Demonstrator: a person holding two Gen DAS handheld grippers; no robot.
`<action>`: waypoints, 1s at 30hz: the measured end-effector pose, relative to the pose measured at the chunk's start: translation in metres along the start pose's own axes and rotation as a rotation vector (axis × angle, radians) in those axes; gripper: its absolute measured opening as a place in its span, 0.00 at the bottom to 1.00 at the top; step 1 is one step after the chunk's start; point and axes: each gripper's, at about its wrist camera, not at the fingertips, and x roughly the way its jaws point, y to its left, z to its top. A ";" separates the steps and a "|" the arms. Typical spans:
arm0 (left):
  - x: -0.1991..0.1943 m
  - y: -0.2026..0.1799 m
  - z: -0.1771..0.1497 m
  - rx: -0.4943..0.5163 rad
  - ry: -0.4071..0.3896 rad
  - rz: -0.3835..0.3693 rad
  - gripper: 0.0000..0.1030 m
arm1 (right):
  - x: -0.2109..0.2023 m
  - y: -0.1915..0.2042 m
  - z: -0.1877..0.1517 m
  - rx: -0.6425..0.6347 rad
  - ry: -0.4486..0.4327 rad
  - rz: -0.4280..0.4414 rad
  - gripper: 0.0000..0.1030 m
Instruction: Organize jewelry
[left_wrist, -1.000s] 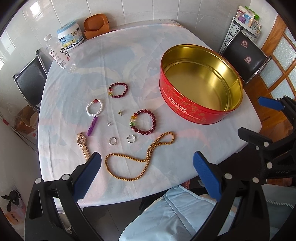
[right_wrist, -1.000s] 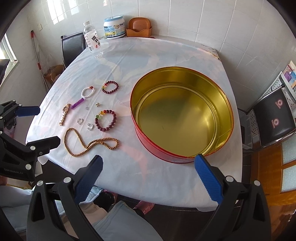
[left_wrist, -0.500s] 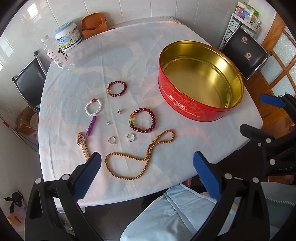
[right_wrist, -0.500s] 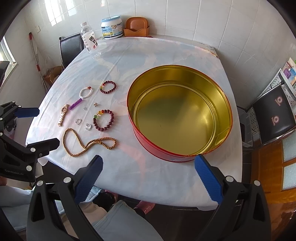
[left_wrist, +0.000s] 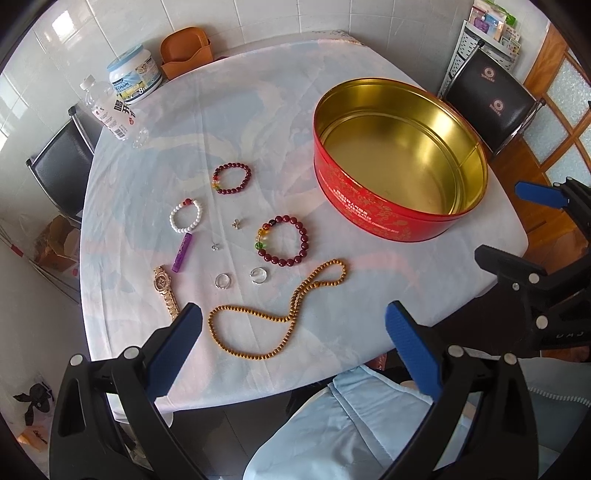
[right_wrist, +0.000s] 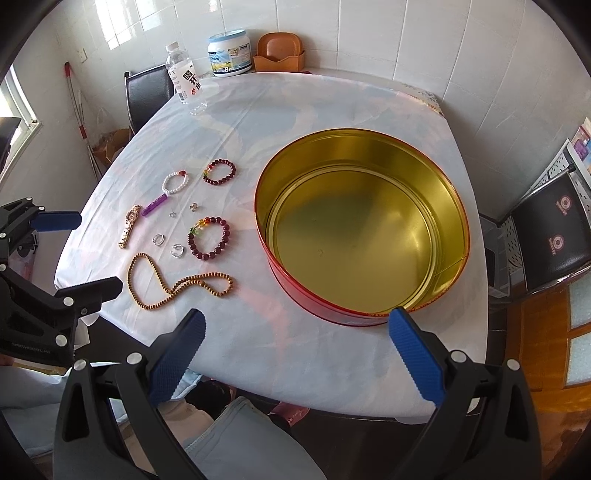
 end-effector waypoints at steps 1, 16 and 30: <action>0.000 0.000 0.000 0.001 0.001 0.002 0.94 | 0.001 0.000 0.000 0.002 0.000 0.001 0.97; 0.005 0.007 0.003 -0.043 0.004 0.000 0.94 | 0.008 -0.007 0.000 0.005 0.028 -0.001 0.97; 0.019 0.010 -0.001 -0.167 0.026 0.057 0.94 | 0.034 -0.030 -0.006 -0.040 0.092 0.059 0.97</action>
